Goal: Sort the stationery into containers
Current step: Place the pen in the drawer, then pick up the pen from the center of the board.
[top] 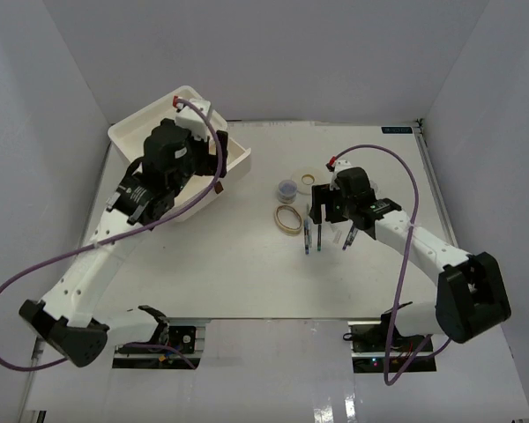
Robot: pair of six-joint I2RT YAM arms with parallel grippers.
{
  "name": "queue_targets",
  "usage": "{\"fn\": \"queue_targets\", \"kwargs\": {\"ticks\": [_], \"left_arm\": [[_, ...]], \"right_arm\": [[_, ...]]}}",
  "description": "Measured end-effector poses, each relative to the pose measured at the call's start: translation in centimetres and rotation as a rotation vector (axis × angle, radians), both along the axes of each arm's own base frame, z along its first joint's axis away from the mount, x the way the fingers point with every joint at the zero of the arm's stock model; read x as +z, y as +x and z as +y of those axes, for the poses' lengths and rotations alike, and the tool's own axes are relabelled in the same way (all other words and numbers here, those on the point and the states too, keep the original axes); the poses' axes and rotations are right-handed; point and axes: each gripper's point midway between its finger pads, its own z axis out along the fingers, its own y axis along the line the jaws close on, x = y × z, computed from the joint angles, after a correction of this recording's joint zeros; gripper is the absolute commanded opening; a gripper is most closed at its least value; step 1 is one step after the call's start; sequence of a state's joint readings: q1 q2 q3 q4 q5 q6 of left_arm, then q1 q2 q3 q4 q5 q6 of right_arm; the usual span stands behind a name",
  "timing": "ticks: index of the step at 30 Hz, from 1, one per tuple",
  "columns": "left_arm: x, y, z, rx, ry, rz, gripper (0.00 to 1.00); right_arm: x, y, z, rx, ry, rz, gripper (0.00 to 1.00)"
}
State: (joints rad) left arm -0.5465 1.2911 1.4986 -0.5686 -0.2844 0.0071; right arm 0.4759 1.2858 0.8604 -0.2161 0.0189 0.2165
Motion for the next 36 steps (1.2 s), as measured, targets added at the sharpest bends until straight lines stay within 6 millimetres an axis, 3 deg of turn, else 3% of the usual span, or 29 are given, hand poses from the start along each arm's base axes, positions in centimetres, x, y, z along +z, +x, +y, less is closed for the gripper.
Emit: {"fn": "queue_targets", "kwargs": {"ticks": [1, 5, 12, 16, 20, 21, 29, 32, 36], "left_arm": [[0.5, -1.2, 0.3, -0.009, -0.044, -0.013, 0.98], [0.8, -5.2, 1.0, -0.046, -0.17, -0.035, 0.98], [-2.6, -8.9, 1.9, -0.07, -0.254, 0.014, 0.98], [-4.4, -9.9, 2.3, -0.064, -0.257, 0.057, 0.98], [-5.3, -10.4, 2.4, -0.058, -0.265, 0.084, 0.98], [-5.4, -10.5, 2.4, -0.057, -0.266, 0.09, 0.98], [-6.1, -10.6, 2.2, -0.062, -0.275, 0.112, 0.98], [-6.1, -10.7, 2.0, -0.07, -0.284, 0.117, 0.98], [-6.1, -10.9, 1.6, -0.081, -0.301, 0.128, 0.98]], "right_arm": [[-0.7, 0.3, 0.0, -0.006, -0.019, 0.019, 0.74], [-4.4, 0.9, 0.2, -0.021, -0.097, 0.114, 0.71], [-8.3, 0.7, 1.1, -0.014, -0.19, 0.208, 0.56], [-9.2, 0.9, 1.5, -0.015, -0.214, 0.221, 0.45], [-10.0, 1.1, 1.7, -0.03, -0.234, 0.234, 0.42], [-10.2, 1.1, 1.8, -0.032, -0.238, 0.237, 0.37], [-10.9, 1.5, 1.8, -0.053, -0.263, 0.238, 0.34], [-11.0, 1.7, 1.7, -0.062, -0.269, 0.233, 0.17], [-10.9, 1.8, 1.6, -0.078, -0.268, 0.228, 0.12]]}}
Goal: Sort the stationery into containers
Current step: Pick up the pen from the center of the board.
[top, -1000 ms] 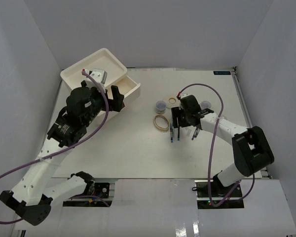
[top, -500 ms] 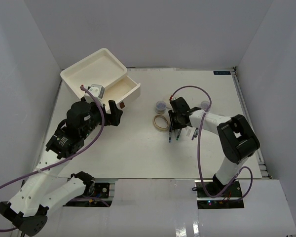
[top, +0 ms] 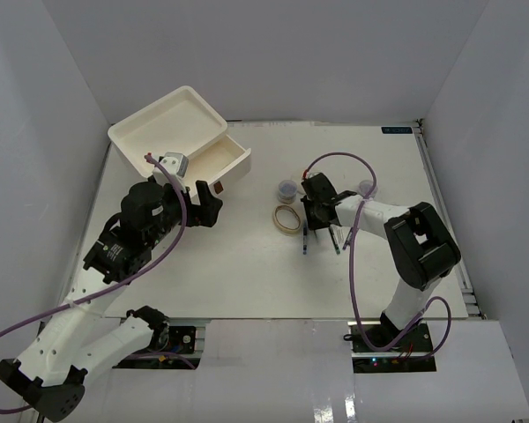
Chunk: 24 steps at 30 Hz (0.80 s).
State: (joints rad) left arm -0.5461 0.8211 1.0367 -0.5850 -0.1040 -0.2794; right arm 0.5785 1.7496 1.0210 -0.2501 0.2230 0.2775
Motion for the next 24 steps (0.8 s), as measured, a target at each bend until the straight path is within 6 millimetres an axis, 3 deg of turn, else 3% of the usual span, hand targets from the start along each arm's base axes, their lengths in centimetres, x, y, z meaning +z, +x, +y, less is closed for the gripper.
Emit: {"fn": "queue_targets", "kwargs": {"ticks": [7, 10, 17, 20, 24], "left_arm": [[-0.3, -0.3, -1.4, -0.04, -0.061, 0.048, 0.98], [-0.3, -0.2, -2.8, -0.076, -0.112, 0.082, 0.98], [0.4, 1.2, -7.6, -0.165, -0.304, 0.165, 0.98], [0.3, 1.6, -10.2, -0.194, -0.348, 0.191, 0.98], [0.4, 1.4, -15.4, -0.252, -0.363, 0.196, 0.98]], "right_arm": [[1.4, 0.0, -0.6, -0.018, -0.011, -0.033, 0.11], [4.7, 0.1, -0.5, -0.019, 0.036, -0.105, 0.11], [15.2, -1.1, 1.2, 0.052, 0.279, -0.347, 0.13], [17.6, -2.6, 2.0, 0.102, 0.378, -0.402, 0.13], [19.8, -4.7, 2.8, 0.164, 0.496, -0.448, 0.14]]}}
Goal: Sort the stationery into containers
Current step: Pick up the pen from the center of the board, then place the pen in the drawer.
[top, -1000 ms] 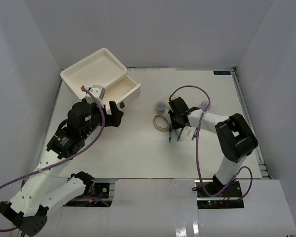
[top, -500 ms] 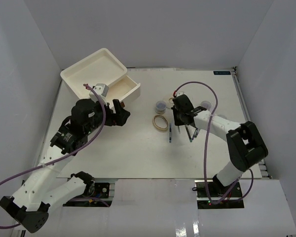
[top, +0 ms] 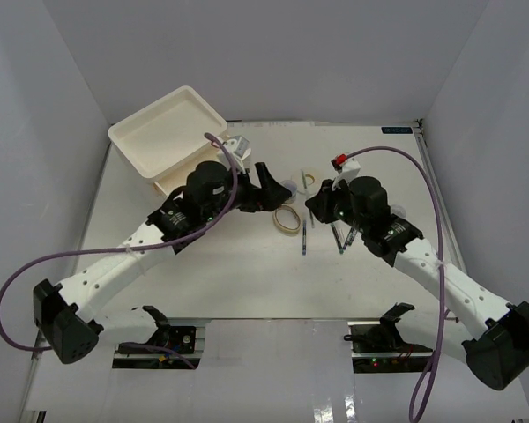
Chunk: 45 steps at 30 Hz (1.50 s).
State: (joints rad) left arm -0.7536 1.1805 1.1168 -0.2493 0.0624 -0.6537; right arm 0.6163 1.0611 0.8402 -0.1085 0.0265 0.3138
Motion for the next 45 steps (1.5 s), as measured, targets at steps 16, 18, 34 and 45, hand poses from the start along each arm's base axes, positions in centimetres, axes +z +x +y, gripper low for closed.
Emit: {"fn": "queue_targets", "kwargs": {"ticks": [16, 18, 34, 45], "left_arm": [[-1.3, 1.9, -9.4, 0.024, -0.014, -0.025, 0.63], [-1.5, 1.8, -9.7, 0.023, -0.01, -0.022, 0.52], [-2.2, 1.8, -9.8, 0.027, 0.046, -0.051, 0.05], [1.6, 5.3, -4.5, 0.126, 0.355, -0.26, 0.14]], "right_arm": [[3.7, -4.0, 0.5, 0.112, 0.214, -0.107, 0.17], [3.6, -4.1, 0.5, 0.114, 0.222, -0.105, 0.17], [3.8, -4.4, 0.5, 0.108, 0.262, -0.109, 0.67], [2.2, -5.5, -1.6, 0.081, 0.156, -0.113, 0.96]]}}
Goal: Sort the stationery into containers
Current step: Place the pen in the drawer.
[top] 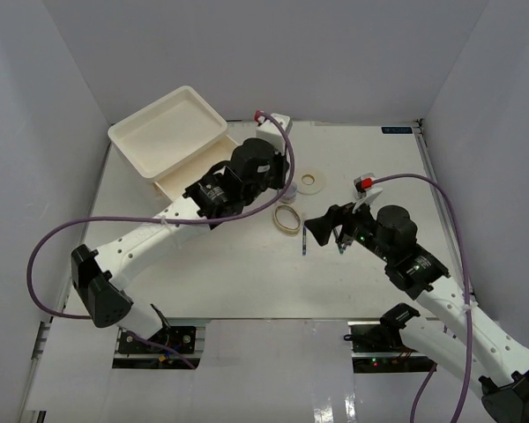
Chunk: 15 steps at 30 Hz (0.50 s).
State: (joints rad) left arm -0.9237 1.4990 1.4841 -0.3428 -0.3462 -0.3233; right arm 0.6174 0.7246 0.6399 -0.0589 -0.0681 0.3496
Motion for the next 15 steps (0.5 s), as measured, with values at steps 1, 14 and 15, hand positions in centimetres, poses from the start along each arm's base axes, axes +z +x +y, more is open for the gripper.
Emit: {"fn": "queue_targets", "kwargs": {"ticks": [1, 14, 15], "left_arm": [[0.6, 0.6, 1.0, 0.015, 0.039, -0.023, 0.14], [2.7, 8.8, 17.2, 0.267, 0.6, -0.119, 0.18], [2.0, 9.2, 17.5, 0.261, 0.628, -0.106, 0.21]], "right_arm": [[-0.2, -0.1, -0.3, -0.004, -0.011, -0.001, 0.96], [-3.7, -1.4, -1.7, -0.006, -0.094, 0.037, 0.96], [-3.7, -1.4, -1.7, -0.006, -0.095, 0.037, 0.96]]}}
